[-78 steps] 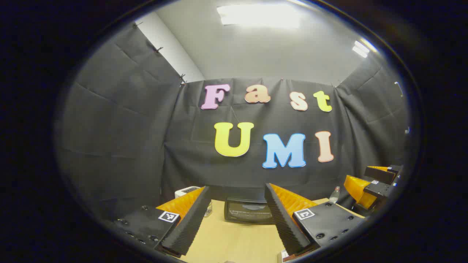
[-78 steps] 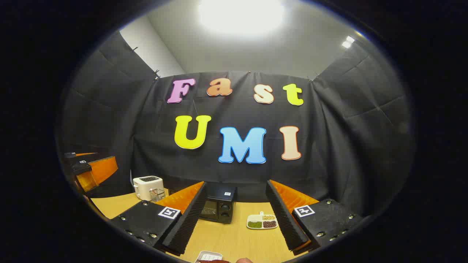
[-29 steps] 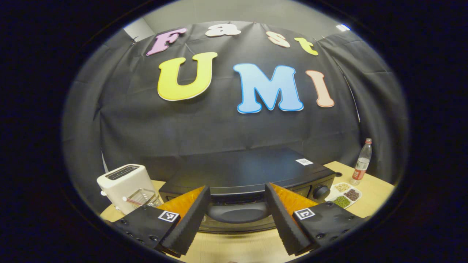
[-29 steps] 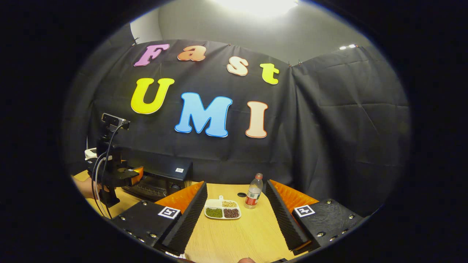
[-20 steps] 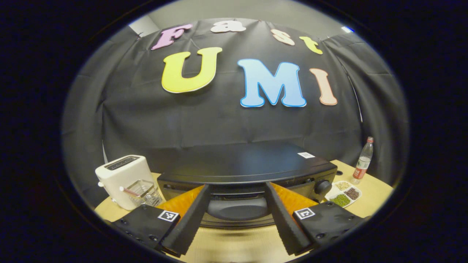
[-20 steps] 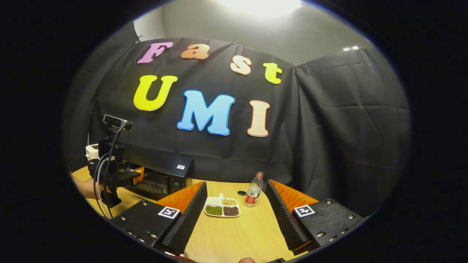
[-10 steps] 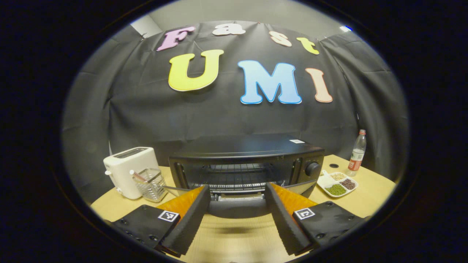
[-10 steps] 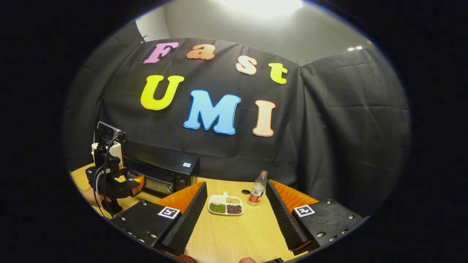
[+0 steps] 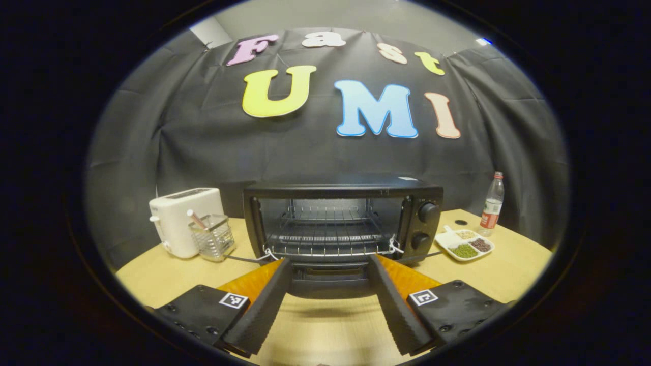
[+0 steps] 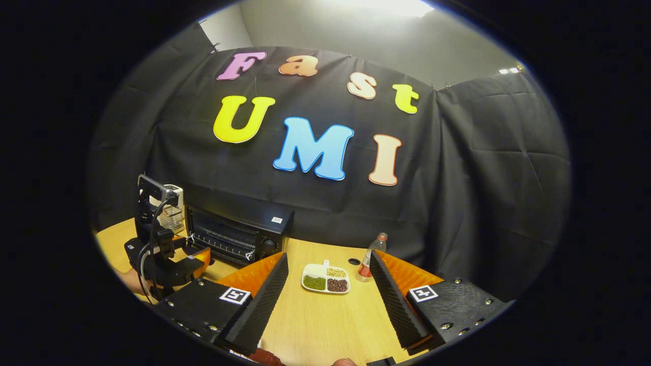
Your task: Open the electric oven with the left hand, put the food in, and close the electric oven.
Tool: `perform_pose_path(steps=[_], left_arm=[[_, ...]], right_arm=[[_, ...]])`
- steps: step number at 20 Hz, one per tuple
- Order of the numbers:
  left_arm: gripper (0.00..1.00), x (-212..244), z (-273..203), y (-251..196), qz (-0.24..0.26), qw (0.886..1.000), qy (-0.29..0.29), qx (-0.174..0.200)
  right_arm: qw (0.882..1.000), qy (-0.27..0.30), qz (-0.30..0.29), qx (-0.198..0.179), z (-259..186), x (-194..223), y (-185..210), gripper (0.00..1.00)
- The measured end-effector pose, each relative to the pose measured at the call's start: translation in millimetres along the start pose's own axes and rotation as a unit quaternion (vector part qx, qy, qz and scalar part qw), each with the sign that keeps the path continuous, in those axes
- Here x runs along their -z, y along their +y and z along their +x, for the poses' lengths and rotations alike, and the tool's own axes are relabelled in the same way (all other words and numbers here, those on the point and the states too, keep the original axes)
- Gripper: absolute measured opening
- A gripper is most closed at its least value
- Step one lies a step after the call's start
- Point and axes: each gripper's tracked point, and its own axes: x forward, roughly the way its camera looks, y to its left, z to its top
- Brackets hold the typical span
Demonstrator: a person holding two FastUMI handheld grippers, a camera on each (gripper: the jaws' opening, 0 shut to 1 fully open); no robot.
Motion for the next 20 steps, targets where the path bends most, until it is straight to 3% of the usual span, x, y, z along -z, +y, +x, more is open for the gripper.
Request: perform_pose_path(steps=[2,10,15,17,18,20], left_arm=[[0.95,14,-5,-1,0.005,1.000,0.012,0.006],[0.99,82,-23,-3,0.025,0.996,0.091,0.008],[1.00,42,-64,-5,0.028,0.998,0.055,-0.005],[0.95,15,-88,-5,0.027,0.999,0.032,-0.011],[1.00,2,-101,-5,0.027,0.999,0.019,-0.015],[0.99,-26,-127,-4,0.026,0.999,-0.004,-0.023]], right_arm=[[1.000,0.003,0.004,-0.004,0,2,6,0.98],[0.999,0.023,0.017,-0.027,-4,14,23,0.98],[0.996,0.039,0.047,-0.059,-13,30,23,0.98],[0.994,0.050,0.068,-0.073,-15,39,23,0.98],[0.992,0.057,0.077,-0.081,-16,45,25,0.98],[0.989,0.075,0.087,-0.098,-18,62,27,0.98]])
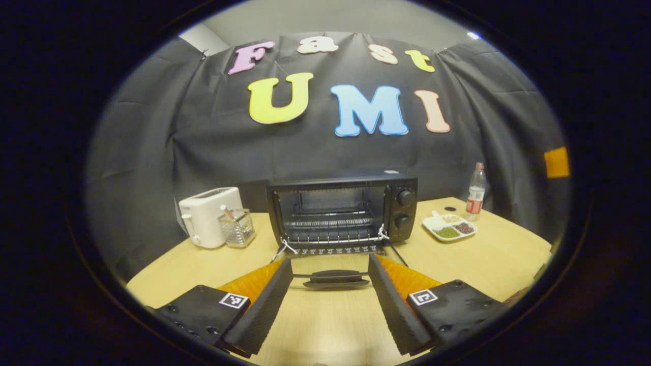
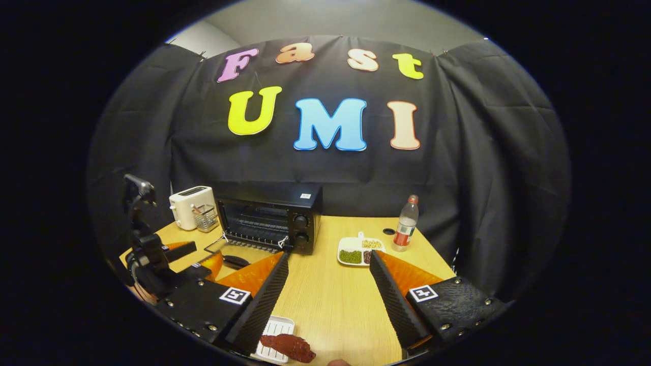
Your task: Open the electric oven with the left hand, put the food in, and close the electric oven.
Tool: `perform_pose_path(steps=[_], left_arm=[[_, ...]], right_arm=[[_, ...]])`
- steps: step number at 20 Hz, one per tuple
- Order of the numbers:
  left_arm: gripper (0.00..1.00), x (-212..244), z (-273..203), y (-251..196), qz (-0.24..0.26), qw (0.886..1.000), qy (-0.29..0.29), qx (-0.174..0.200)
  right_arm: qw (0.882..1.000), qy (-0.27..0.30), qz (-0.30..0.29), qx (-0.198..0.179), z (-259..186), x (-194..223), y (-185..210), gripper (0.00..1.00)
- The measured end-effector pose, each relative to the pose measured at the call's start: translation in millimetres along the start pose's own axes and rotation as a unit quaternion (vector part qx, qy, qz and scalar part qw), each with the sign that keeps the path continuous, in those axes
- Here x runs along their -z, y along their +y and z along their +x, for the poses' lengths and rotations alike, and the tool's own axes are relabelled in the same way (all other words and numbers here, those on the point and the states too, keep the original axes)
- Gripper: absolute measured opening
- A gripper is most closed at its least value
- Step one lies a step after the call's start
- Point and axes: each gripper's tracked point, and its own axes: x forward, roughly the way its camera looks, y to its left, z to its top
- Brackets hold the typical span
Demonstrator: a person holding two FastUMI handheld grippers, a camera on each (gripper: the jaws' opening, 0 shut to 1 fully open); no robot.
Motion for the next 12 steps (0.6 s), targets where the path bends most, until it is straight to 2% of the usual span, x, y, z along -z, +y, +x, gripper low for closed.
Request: perform_pose_path(steps=[5,6,7,12], left_arm=[[0.99,-53,-61,6,-0.015,0.999,-0.044,-0.018],[0.94,-63,-74,8,-0.016,0.998,-0.052,-0.023],[0.99,-72,-85,9,-0.015,0.998,-0.062,-0.028],[1.00,-116,-133,12,-0.026,0.993,-0.102,-0.051]], right_arm=[[0.997,0.061,0.021,-0.047,0,46,1,0.98],[0.995,0.076,0.031,-0.058,-3,58,3,0.98],[0.992,0.093,0.041,-0.069,-5,70,5,0.98],[0.977,0.157,0.086,-0.116,-15,112,20,0.98]])
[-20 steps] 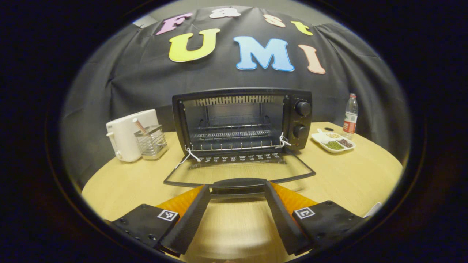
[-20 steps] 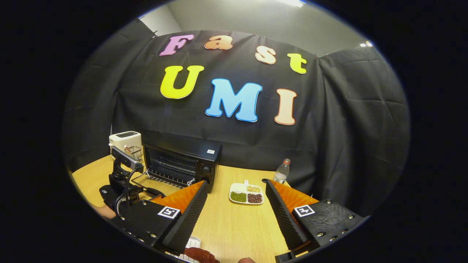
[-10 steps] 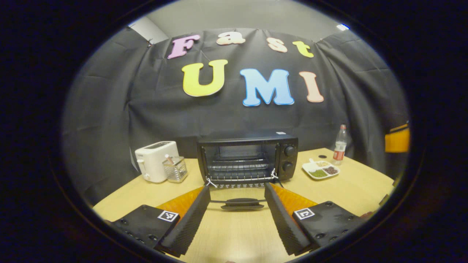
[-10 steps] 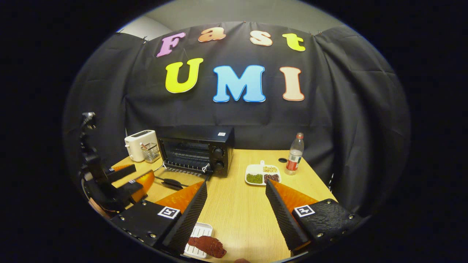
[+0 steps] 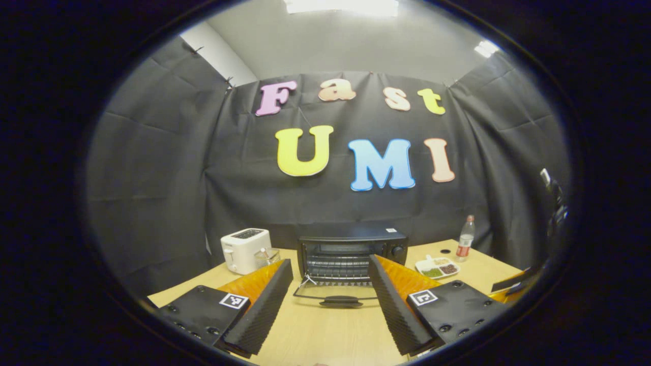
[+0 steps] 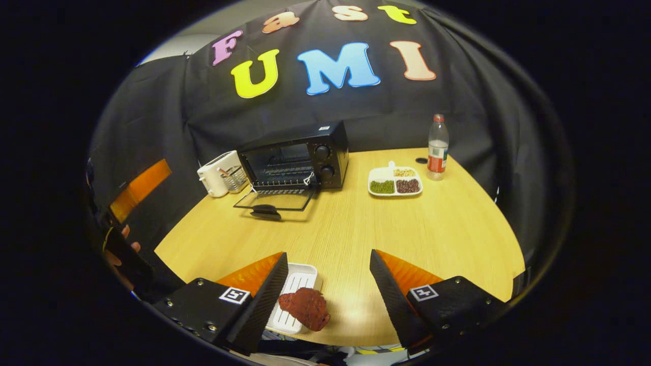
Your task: Open the electric oven with the left hand, put the food in, and close the electric oven.
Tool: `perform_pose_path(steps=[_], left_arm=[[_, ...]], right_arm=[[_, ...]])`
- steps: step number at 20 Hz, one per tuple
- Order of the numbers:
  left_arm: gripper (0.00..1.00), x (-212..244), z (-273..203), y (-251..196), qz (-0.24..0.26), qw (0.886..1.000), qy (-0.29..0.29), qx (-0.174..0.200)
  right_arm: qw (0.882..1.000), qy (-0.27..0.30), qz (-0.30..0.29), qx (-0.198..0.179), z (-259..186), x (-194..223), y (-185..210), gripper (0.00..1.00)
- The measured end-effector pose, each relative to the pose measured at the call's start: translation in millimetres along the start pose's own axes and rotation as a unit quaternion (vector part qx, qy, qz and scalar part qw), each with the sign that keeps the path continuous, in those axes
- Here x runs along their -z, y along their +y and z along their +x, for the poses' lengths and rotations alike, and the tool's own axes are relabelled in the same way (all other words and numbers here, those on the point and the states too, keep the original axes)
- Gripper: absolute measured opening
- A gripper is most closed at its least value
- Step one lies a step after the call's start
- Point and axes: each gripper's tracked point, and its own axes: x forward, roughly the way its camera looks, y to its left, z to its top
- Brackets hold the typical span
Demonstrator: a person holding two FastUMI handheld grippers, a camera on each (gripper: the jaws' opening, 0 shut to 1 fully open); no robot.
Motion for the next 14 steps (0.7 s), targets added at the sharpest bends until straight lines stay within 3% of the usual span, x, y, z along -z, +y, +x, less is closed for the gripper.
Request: perform_pose_path(steps=[7,9,10,12,13,14], left_arm=[[0.98,-35,-35,-2,0.009,0.999,-0.031,-0.017],[1.00,-34,-44,4,0.016,0.999,-0.029,-0.027],[1.00,-32,-48,7,0.017,0.999,-0.027,-0.032],[1.00,-30,-56,14,0.017,0.999,-0.022,-0.043],[1.00,-29,-60,18,0.018,0.998,-0.021,-0.050],[0.99,-30,-63,22,0.018,0.998,-0.021,-0.054]], right_arm=[[0.993,0.084,0.067,-0.045,9,59,7,0.95],[0.987,0.107,0.101,-0.057,12,74,13,0.87],[0.984,0.117,0.117,-0.065,10,76,14,0.71],[0.978,0.130,0.142,-0.082,11,82,21,0.69],[0.976,0.140,0.144,-0.089,12,88,25,0.59],[0.975,0.138,0.157,-0.077,6,84,17,0.59]])
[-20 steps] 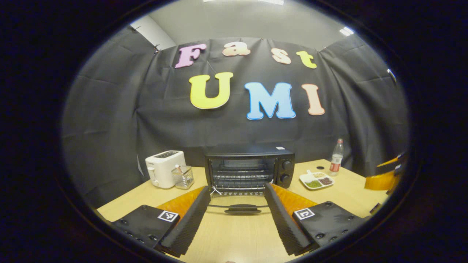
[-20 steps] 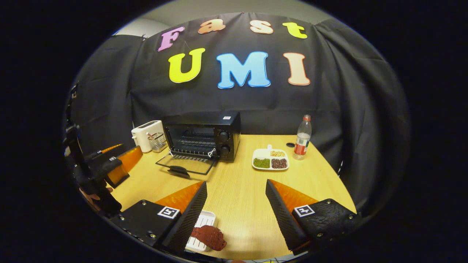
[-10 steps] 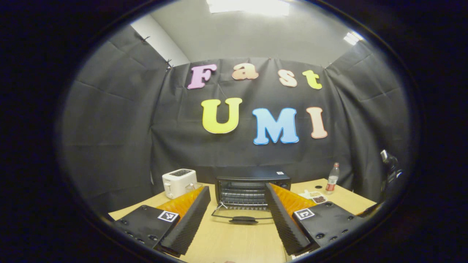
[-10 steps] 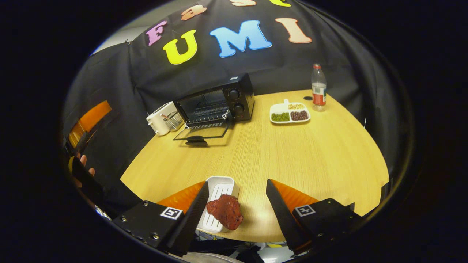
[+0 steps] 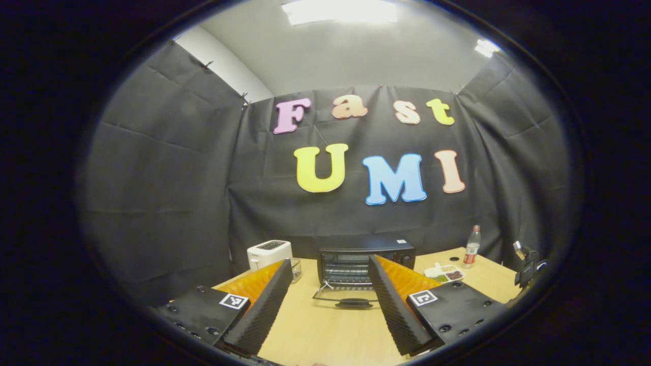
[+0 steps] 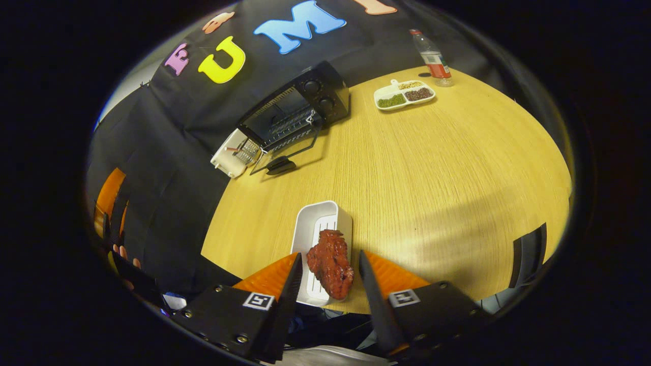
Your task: Open the electric oven with the left hand, put the food in, and close the electric oven.
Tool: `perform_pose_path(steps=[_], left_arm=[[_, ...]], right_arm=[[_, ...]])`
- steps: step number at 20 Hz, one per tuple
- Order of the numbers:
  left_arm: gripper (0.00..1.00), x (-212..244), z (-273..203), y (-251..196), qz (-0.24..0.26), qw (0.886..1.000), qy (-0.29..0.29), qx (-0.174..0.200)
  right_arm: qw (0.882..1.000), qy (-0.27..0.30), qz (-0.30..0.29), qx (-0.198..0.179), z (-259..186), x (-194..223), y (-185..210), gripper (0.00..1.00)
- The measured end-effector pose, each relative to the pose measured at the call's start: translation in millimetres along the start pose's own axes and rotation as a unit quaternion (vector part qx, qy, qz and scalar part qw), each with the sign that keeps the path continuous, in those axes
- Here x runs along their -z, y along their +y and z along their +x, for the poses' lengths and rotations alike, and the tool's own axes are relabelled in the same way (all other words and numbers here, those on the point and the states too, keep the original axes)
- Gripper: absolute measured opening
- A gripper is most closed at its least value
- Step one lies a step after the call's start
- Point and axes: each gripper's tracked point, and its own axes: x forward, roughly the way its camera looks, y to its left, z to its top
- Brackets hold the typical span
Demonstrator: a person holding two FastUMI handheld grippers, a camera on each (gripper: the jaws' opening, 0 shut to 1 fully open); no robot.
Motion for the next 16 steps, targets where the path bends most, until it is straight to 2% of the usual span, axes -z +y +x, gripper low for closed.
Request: perform_pose_path(steps=[1,2,3,4,5,6,8,9,10,14,16], left_arm=[[0.99,2,-2,3,0.001,1.000,0.001,-0.005],[0.99,2,-5,6,0.002,1.000,0.002,-0.010],[0.95,3,-6,8,0.001,1.000,0.002,-0.014],[0.99,2,-8,9,0.000,1.000,0.002,-0.016],[0.99,2,-8,10,0.000,1.000,0.002,-0.018],[0.99,0,-10,11,0.002,1.000,0.000,-0.021],[0.99,-4,-12,13,0.006,1.000,-0.007,-0.022],[0.94,-5,-11,12,0.008,1.000,-0.009,-0.020],[1.00,-5,-8,12,0.008,1.000,-0.010,-0.016],[1.00,-2,16,13,0.001,1.000,-0.012,0.000],[1.00,2,31,15,-0.004,1.000,-0.009,0.008]], right_arm=[[1.000,0.008,0.007,-0.005,16,5,-2,0.42],[1.000,0.011,0.016,-0.014,7,3,-1,0.26],[0.999,0.002,0.035,-0.032,3,-1,7,0.26],[0.998,0.010,0.043,-0.043,6,1,10,0.14],[0.998,0.002,0.041,-0.043,1,-3,9,0.13],[0.999,-0.001,0.024,-0.045,0,-4,10,0.08],[0.999,-0.005,0.001,-0.045,-5,-10,14,0.08],[0.999,-0.005,0.000,-0.044,-8,-13,15,0.08],[0.999,-0.011,0.001,-0.043,-10,-20,18,0.08],[0.998,-0.042,0.003,-0.051,-10,-56,41,0.08],[0.997,-0.060,-0.004,-0.043,-5,-76,51,0.08]])
